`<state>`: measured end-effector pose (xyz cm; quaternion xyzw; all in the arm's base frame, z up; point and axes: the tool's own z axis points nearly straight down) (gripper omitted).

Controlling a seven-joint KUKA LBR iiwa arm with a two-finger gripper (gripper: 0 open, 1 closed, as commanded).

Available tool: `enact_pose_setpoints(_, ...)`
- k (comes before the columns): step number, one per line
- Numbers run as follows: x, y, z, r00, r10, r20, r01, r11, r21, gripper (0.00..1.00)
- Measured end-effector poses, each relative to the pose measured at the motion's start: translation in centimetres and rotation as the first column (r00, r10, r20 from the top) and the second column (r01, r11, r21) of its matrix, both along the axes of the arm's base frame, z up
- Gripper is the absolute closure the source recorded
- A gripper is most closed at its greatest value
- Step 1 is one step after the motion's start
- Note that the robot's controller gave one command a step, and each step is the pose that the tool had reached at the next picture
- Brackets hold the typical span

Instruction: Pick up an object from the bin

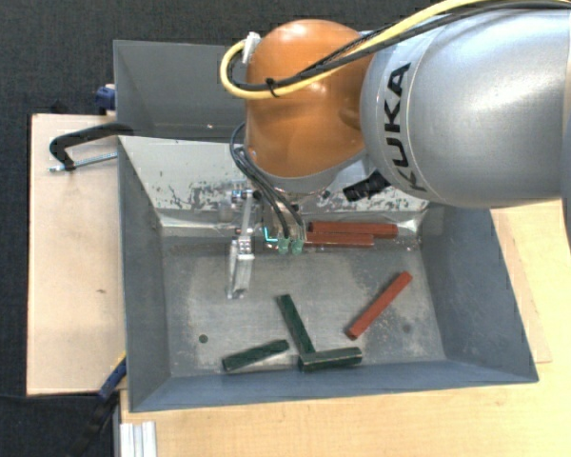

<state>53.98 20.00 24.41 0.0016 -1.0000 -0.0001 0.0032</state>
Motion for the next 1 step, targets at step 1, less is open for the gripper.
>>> enact_pose_setpoints(1, 0.18, -0.1, 0.41, 1.0, -0.003, 0.008, 0.003, 1.0, 0.002, 0.0)
